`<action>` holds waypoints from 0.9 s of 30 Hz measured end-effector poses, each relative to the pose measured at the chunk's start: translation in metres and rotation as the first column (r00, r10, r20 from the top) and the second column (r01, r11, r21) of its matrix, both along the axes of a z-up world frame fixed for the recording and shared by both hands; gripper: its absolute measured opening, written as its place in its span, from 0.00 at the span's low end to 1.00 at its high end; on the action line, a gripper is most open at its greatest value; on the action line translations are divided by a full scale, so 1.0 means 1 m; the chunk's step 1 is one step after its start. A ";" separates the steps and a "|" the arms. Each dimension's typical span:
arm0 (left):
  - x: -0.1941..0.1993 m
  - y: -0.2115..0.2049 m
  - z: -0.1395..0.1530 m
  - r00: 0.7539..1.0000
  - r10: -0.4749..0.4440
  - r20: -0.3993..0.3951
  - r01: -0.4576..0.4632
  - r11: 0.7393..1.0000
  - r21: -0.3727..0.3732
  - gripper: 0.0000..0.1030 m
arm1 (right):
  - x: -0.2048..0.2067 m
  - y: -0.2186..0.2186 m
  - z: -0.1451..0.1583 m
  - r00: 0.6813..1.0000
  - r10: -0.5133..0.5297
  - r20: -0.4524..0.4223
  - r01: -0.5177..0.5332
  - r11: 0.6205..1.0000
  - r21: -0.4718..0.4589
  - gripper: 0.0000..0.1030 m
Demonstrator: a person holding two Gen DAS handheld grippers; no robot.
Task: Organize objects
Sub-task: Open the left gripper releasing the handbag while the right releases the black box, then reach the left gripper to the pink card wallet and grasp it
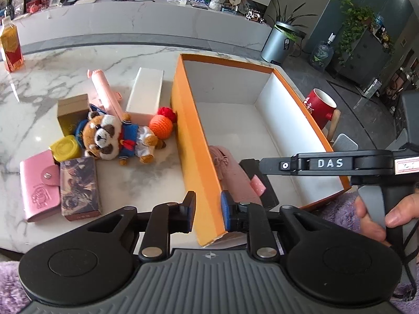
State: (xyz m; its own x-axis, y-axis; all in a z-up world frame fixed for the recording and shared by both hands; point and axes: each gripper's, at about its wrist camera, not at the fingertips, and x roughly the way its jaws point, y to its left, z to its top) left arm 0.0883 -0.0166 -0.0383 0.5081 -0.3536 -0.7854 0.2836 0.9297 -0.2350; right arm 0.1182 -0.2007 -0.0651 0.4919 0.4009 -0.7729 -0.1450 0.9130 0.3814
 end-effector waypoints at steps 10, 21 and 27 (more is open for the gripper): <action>0.002 0.107 0.020 0.968 0.246 0.056 -0.251 0.961 0.118 0.47 | -0.009 0.094 0.061 0.919 0.319 0.231 -0.333 0.942 0.024 0.43; 0.052 0.192 -0.042 0.909 0.400 -0.116 -0.389 0.915 0.105 0.73 | 0.032 0.209 -0.009 0.908 0.419 0.009 -0.419 0.908 -0.009 0.43; 0.080 0.212 -0.075 0.874 0.444 -0.199 -0.435 0.896 0.088 0.79 | 0.053 0.239 -0.052 0.915 0.389 -0.104 -0.394 0.918 -0.036 0.49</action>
